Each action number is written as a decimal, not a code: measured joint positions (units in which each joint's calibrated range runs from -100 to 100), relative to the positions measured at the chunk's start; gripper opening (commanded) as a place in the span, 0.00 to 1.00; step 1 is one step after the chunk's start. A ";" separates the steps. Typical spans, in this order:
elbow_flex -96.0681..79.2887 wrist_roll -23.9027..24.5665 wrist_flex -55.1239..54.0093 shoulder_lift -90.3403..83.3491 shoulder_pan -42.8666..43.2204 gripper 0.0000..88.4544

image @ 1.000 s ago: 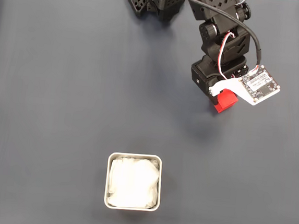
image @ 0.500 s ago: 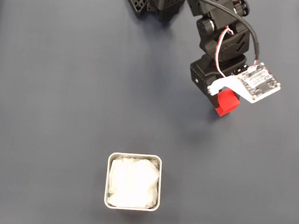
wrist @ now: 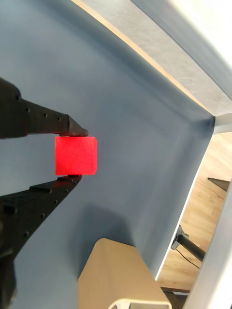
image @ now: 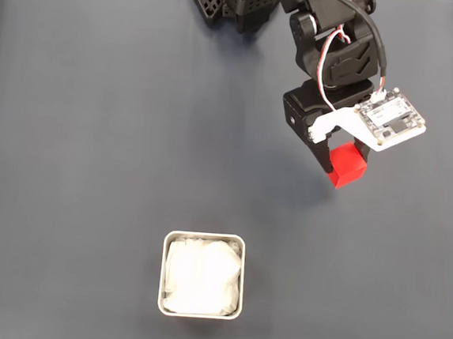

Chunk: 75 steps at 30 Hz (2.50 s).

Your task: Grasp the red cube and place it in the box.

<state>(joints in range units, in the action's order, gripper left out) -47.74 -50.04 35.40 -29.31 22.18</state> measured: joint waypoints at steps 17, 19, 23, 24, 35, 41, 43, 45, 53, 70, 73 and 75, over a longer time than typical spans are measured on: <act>9.31 0.00 4.06 -0.35 -6.16 0.03; 11.93 0.00 4.46 -0.35 -7.57 0.03; 14.65 0.00 4.77 -0.35 -10.31 0.02; 15.10 0.15 4.85 -0.26 -10.68 0.02; 21.43 0.00 4.93 3.04 -15.06 0.02; 24.86 0.00 4.93 6.25 -16.99 0.02; 25.95 -0.15 4.93 7.56 -18.18 0.02; 27.03 -0.20 4.93 8.94 -19.07 0.02; 32.10 -0.39 4.93 13.89 -21.81 0.02; 37.61 -1.17 3.82 21.36 -25.59 0.02; 38.16 -1.27 3.34 22.49 -25.67 0.02; 38.34 -1.27 2.94 23.10 -25.82 0.02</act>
<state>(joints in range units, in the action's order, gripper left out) -9.40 -51.31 38.35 -6.21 -3.64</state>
